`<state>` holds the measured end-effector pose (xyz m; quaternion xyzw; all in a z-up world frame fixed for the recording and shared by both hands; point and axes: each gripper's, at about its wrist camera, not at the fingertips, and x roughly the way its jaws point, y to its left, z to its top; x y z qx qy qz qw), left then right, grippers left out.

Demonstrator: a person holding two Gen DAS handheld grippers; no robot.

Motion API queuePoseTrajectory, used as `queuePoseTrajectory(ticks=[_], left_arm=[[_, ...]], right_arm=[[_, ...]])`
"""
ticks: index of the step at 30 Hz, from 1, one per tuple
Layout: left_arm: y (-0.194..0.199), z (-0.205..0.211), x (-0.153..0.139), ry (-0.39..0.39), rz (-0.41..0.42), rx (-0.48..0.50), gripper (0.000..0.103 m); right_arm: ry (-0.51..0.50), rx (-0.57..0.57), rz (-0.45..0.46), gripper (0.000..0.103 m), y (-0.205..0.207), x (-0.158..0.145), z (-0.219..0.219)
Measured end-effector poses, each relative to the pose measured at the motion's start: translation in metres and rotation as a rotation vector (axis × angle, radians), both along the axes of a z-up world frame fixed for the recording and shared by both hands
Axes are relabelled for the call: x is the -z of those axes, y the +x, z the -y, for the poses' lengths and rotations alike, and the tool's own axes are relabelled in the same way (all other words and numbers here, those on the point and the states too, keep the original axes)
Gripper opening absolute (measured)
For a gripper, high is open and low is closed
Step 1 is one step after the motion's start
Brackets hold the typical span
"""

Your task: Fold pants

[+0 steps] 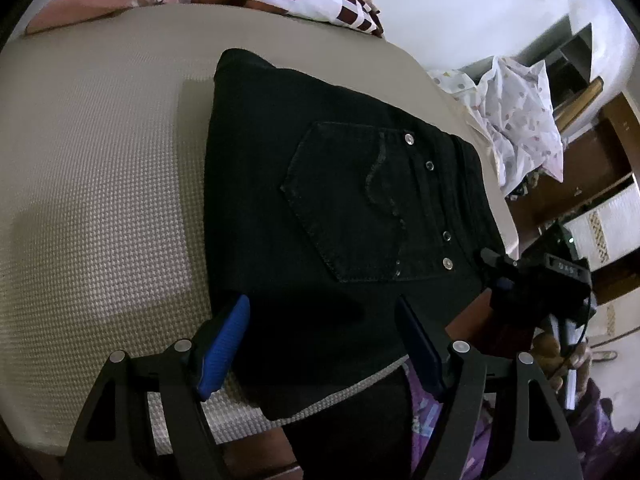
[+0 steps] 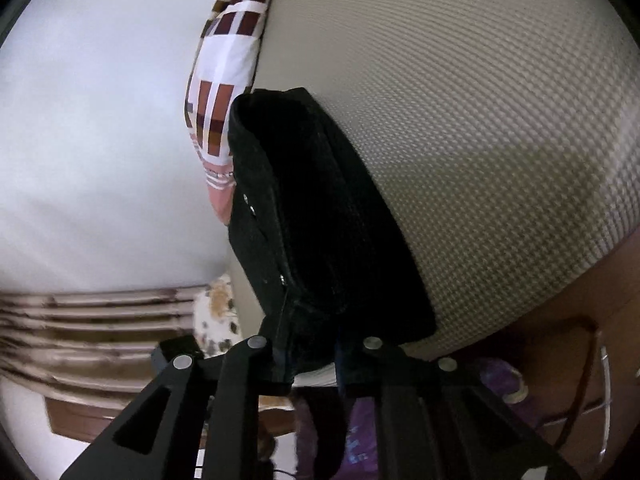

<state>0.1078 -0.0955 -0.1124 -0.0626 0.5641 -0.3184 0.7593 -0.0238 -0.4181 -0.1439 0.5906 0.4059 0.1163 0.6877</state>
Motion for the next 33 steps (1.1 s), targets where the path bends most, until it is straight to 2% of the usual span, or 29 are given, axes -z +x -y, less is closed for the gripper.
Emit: queuePoseTrajectory(ticks=[3, 8, 14, 16, 17, 21, 23, 25, 27, 30, 33], left_arm=[[-0.003, 0.001, 0.001, 0.015, 0.023, 0.014, 0.075], [-0.005, 0.003, 0.0, 0.024, 0.048, 0.032, 0.075], [-0.006, 0.004, 0.0, 0.033, 0.072, 0.039, 0.075], [-0.009, 0.005, 0.0, 0.046, 0.087, 0.042, 0.075], [-0.009, 0.005, 0.0, 0.049, 0.094, 0.044, 0.075], [-0.012, 0.006, -0.003, 0.071, 0.127, 0.032, 0.075], [-0.014, 0.004, -0.007, 0.08, 0.151, 0.014, 0.075], [-0.017, 0.001, -0.012, 0.093, 0.188, -0.009, 0.075], [-0.016, -0.001, -0.015, 0.104, 0.207, -0.023, 0.075], [-0.014, -0.001, -0.019, 0.146, 0.239, -0.045, 0.075], [-0.013, 0.001, -0.022, 0.201, 0.28, -0.059, 0.075]], right_arm=[[-0.078, -0.018, 0.008, 0.012, 0.0, -0.009, -0.003], [-0.06, -0.004, -0.003, 0.013, -0.003, -0.008, 0.001], [-0.108, 0.013, -0.022, 0.015, -0.003, -0.015, 0.004], [-0.147, 0.024, -0.029, 0.023, -0.005, -0.021, 0.006], [-0.189, 0.035, -0.04, 0.027, -0.007, -0.025, 0.008], [-0.404, 0.127, -0.011, 0.028, -0.021, -0.061, 0.017], [-0.537, 0.133, 0.076, 0.028, -0.019, -0.093, 0.011], [-0.618, 0.113, 0.192, 0.028, -0.012, -0.121, -0.003], [-0.697, 0.055, 0.248, 0.029, 0.005, -0.136, -0.022], [-0.845, -0.032, 0.257, 0.029, 0.035, -0.137, -0.053], [-0.954, -0.102, 0.211, 0.029, 0.059, -0.119, -0.076]])
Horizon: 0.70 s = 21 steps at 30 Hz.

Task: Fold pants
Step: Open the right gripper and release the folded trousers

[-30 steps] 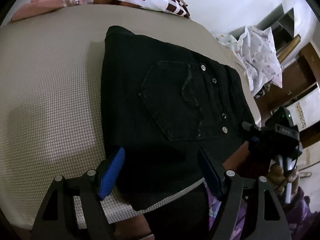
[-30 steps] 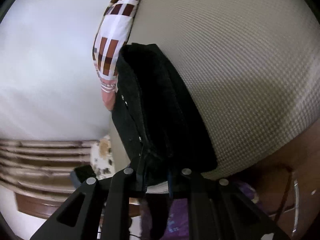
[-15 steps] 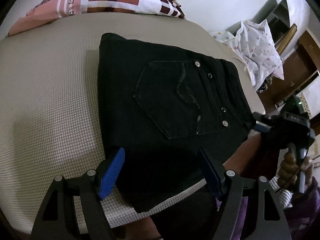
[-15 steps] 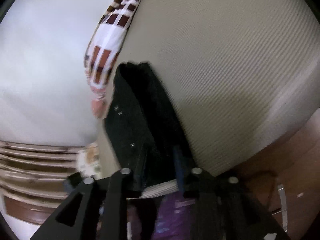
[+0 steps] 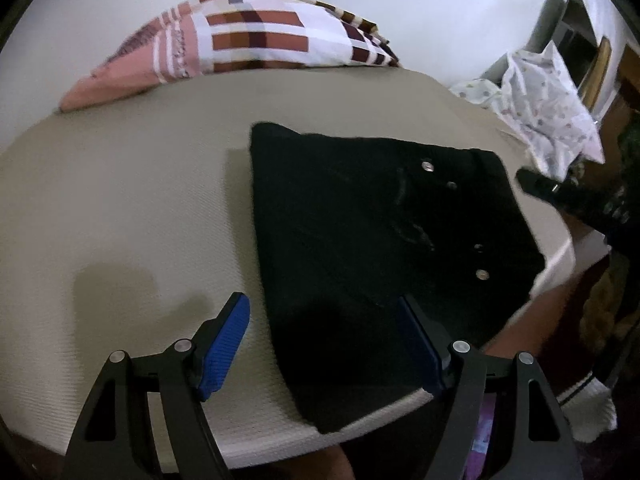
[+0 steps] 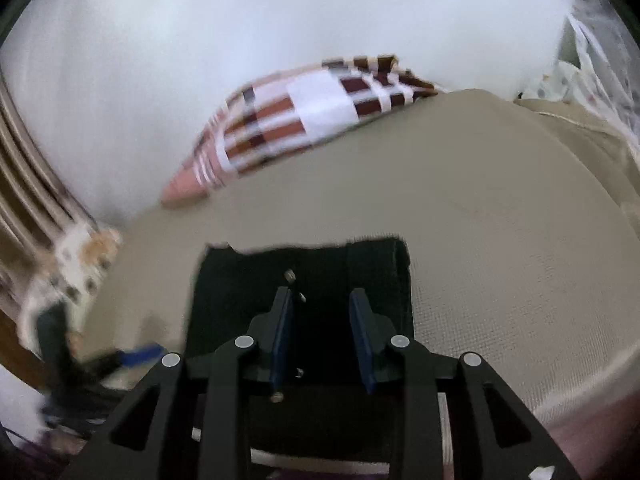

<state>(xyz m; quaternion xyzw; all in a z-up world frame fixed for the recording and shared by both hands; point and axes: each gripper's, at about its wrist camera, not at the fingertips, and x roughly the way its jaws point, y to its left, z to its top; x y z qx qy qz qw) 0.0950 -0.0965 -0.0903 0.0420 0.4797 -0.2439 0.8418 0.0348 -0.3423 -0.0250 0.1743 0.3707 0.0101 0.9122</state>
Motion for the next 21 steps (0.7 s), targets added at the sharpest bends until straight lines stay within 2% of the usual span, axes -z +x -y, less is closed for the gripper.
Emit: queuePoseTrajectory(ticks=[4, 8, 10, 12, 14, 15, 21], left_arm=[[0.001, 0.002, 0.0, 0.046, 0.034, -0.007, 0.075], [0.002, 0.006, -0.001, 0.099, 0.066, -0.01, 0.075], [0.003, 0.009, -0.002, 0.11, 0.075, -0.006, 0.075], [0.003, 0.011, -0.004, 0.122, 0.088, -0.004, 0.075], [0.004, 0.012, -0.004, 0.133, 0.095, -0.003, 0.075], [0.005, 0.012, -0.004, 0.139, 0.096, -0.003, 0.075], [0.009, 0.014, -0.002, 0.158, 0.091, -0.005, 0.075]], right_arm=[[-0.134, 0.005, -0.099, 0.029, 0.011, 0.031, -0.012], [-0.123, 0.011, -0.126, 0.028, 0.006, 0.042, -0.007], [-0.109, 0.023, -0.114, 0.034, 0.003, 0.038, -0.004], [-0.097, 0.048, -0.092, 0.055, -0.001, 0.032, 0.002], [-0.069, 0.07, -0.068, 0.069, -0.006, 0.028, 0.01], [-0.06, 0.08, -0.063, 0.072, -0.007, 0.027, 0.013], [-0.017, 0.123, -0.104, 0.072, -0.011, 0.038, 0.032]])
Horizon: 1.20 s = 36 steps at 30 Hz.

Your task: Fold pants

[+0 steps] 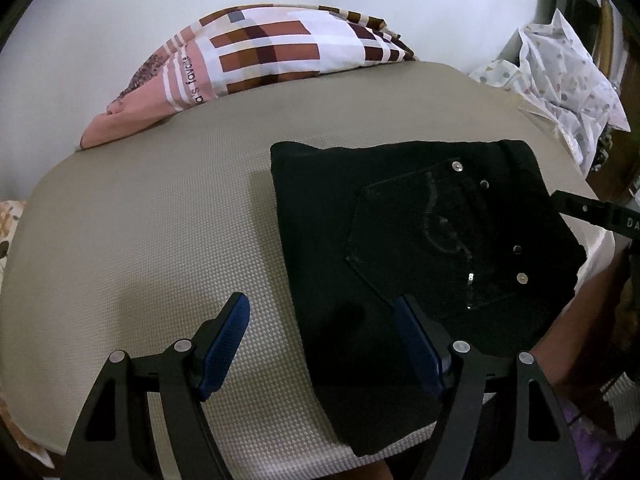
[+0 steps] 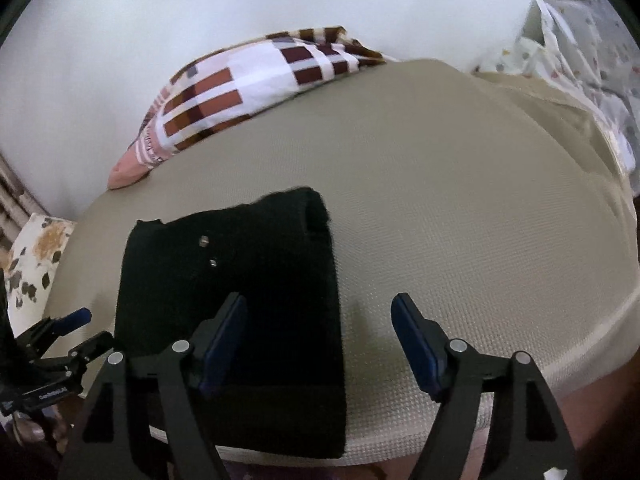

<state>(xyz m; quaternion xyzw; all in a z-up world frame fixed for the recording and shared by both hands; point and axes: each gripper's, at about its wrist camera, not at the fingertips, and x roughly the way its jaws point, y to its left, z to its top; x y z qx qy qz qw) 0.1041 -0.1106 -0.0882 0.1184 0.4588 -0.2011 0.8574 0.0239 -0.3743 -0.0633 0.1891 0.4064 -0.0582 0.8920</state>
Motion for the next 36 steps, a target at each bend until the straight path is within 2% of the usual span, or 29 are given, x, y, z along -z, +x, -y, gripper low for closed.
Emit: queuePoseTrajectory(ticks=[4, 13, 16, 19, 25, 28, 30, 31, 34, 36], left_arm=[[0.003, 0.002, 0.002, 0.017, 0.002, -0.002, 0.076], [0.014, -0.002, 0.01, 0.042, -0.014, -0.03, 0.078], [0.02, -0.006, 0.015, 0.029, -0.049, -0.026, 0.082], [0.029, -0.011, 0.021, -0.025, -0.103, -0.016, 0.082], [0.047, -0.017, 0.037, -0.145, -0.246, 0.062, 0.082], [0.055, -0.02, 0.04, -0.213, -0.302, 0.082, 0.083], [0.059, -0.021, 0.039, -0.234, -0.316, 0.1, 0.083], [0.06, -0.02, 0.039, -0.243, -0.325, 0.111, 0.083], [0.067, -0.022, 0.039, -0.281, -0.336, 0.137, 0.083], [0.069, -0.022, 0.038, -0.3, -0.344, 0.154, 0.083]], right_arm=[[0.049, 0.002, -0.026, 0.072, 0.002, 0.009, 0.004], [0.058, -0.049, -0.078, 0.074, 0.009, 0.026, -0.003], [0.11, -0.056, -0.073, 0.074, 0.009, 0.032, 0.0], [0.131, -0.07, -0.07, 0.074, 0.01, 0.036, 0.001], [0.178, -0.096, -0.053, 0.075, 0.013, 0.039, 0.007], [0.183, -0.143, -0.048, 0.086, 0.016, 0.04, 0.005], [0.16, -0.19, -0.056, 0.1, 0.019, 0.04, -0.001], [0.14, -0.22, -0.062, 0.103, 0.021, 0.04, -0.005], [0.044, -0.286, -0.089, 0.103, 0.022, 0.041, -0.019], [0.066, -0.283, -0.095, 0.103, 0.022, 0.04, -0.016]])
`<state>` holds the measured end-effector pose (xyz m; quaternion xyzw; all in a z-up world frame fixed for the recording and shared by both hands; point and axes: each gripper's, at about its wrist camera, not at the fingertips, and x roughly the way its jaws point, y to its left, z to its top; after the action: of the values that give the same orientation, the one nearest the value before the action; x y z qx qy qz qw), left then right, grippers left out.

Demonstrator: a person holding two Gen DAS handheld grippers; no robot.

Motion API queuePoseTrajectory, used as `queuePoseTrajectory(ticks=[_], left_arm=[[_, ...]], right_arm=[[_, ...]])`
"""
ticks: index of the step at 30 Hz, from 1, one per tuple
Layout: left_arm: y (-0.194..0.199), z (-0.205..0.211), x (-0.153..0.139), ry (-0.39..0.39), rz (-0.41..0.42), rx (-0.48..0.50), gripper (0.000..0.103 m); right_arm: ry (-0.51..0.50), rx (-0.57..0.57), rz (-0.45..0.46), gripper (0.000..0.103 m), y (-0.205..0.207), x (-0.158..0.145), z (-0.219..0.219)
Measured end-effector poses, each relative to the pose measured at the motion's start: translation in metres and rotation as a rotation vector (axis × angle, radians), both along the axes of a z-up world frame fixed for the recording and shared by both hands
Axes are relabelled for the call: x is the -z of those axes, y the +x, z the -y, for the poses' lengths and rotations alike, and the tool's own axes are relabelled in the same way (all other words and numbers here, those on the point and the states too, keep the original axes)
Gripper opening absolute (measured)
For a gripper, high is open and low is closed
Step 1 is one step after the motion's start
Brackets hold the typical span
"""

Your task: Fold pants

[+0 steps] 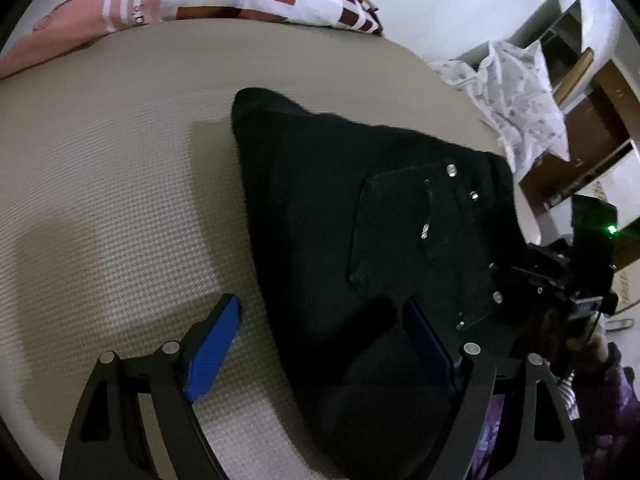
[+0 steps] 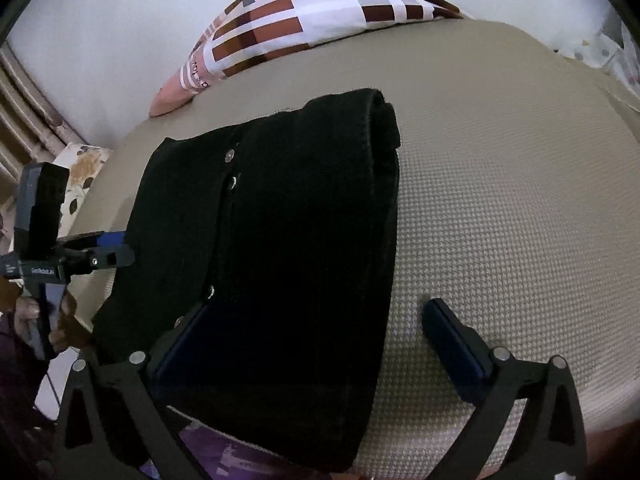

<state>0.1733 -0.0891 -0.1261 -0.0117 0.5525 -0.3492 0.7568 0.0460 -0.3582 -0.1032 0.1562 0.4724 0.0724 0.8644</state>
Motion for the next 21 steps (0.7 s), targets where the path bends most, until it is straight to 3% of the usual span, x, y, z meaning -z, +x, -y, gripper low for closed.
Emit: queuePoseTrajectory(ticks=[6, 11, 13, 14, 16, 17, 21], left_arm=[[0.011, 0.009, -0.001, -0.03, -0.03, 0.062, 0.083], [0.004, 0.027, -0.003, 0.053, 0.043, 0.164, 0.083], [0.0, 0.028, -0.003, 0.069, 0.058, 0.193, 0.088], [0.0, 0.03, -0.003, 0.074, 0.059, 0.204, 0.09], [-0.001, 0.029, -0.002, 0.072, 0.053, 0.216, 0.096], [-0.001, 0.03, -0.002, 0.061, 0.046, 0.226, 0.099], [-0.002, 0.03, 0.0, 0.045, 0.051, 0.247, 0.103]], right_arm=[[0.183, 0.043, 0.009, 0.102, -0.003, 0.0, 0.024], [0.307, 0.003, 0.012, 0.094, 0.01, 0.003, 0.035], [0.356, -0.013, 0.017, 0.09, 0.018, 0.005, 0.038], [0.381, -0.016, 0.017, 0.085, 0.018, 0.006, 0.041], [0.405, -0.003, 0.0, 0.062, 0.02, 0.01, 0.049], [0.408, 0.016, -0.02, 0.042, 0.019, 0.013, 0.054], [0.53, 0.021, -0.042, 0.037, 0.012, 0.027, 0.064]])
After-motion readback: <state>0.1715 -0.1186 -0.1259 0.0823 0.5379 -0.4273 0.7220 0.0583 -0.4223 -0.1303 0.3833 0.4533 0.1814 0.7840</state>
